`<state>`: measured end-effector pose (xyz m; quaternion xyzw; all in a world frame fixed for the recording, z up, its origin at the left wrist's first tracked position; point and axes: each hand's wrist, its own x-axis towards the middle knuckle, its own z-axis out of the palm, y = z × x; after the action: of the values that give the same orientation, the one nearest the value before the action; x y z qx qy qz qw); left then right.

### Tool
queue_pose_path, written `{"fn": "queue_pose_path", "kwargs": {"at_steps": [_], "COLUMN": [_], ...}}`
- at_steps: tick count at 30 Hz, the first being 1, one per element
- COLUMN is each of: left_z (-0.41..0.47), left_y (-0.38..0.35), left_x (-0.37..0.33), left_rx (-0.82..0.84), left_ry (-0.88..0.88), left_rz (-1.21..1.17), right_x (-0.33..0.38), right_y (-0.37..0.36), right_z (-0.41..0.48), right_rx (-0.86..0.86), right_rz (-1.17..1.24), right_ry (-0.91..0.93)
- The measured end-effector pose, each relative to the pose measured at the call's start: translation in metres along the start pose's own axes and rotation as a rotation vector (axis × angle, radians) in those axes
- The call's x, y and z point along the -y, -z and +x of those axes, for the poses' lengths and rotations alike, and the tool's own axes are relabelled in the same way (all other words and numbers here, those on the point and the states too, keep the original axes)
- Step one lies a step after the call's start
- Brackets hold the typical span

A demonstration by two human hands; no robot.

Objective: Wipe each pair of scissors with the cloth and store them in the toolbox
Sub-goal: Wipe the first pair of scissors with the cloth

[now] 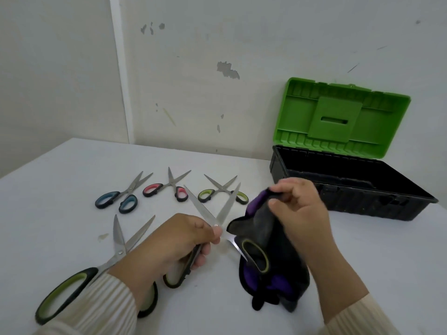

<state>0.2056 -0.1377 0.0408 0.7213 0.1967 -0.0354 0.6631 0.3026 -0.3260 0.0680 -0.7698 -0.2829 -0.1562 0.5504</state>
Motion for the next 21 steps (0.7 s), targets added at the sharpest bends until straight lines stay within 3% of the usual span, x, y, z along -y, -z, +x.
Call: {"fn": "queue_pose_path", "kwargs": {"at_steps": [3, 5, 9, 12, 16, 19, 21], "left_z": [0.001, 0.002, 0.002, 0.001, -0.001, -0.002, -0.001], "left_y": [-0.011, -0.014, -0.017, -0.018, -0.02, -0.02, -0.019], "left_x": [0.003, 0.004, 0.004, 0.004, 0.001, -0.001, -0.001], "left_rx": [-0.043, -0.069, -0.095, -0.088, -0.1, -0.11, -0.118], "left_ry": [-0.039, -0.066, -0.103, -0.12, -0.154, -0.153, -0.161], "left_rz": [0.058, 0.074, 0.085, 0.106, 0.144, 0.146, 0.171], "right_x": [0.01, 0.004, 0.001, 0.005, 0.005, 0.006, 0.005], "right_y": [-0.028, -0.043, -0.045, -0.046, -0.042, -0.046, -0.047], "right_z": [-0.019, -0.023, -0.014, -0.018, -0.012, -0.018, -0.017], "right_rx": [0.261, 0.421, 0.352, 0.448, 0.27, 0.397, 0.344], "right_rz": [-0.188, -0.29, -0.324, -0.315, -0.313, -0.307, -0.282], "right_ry": [0.228, 0.247, 0.144, 0.172, 0.128, 0.127, 0.092]}}
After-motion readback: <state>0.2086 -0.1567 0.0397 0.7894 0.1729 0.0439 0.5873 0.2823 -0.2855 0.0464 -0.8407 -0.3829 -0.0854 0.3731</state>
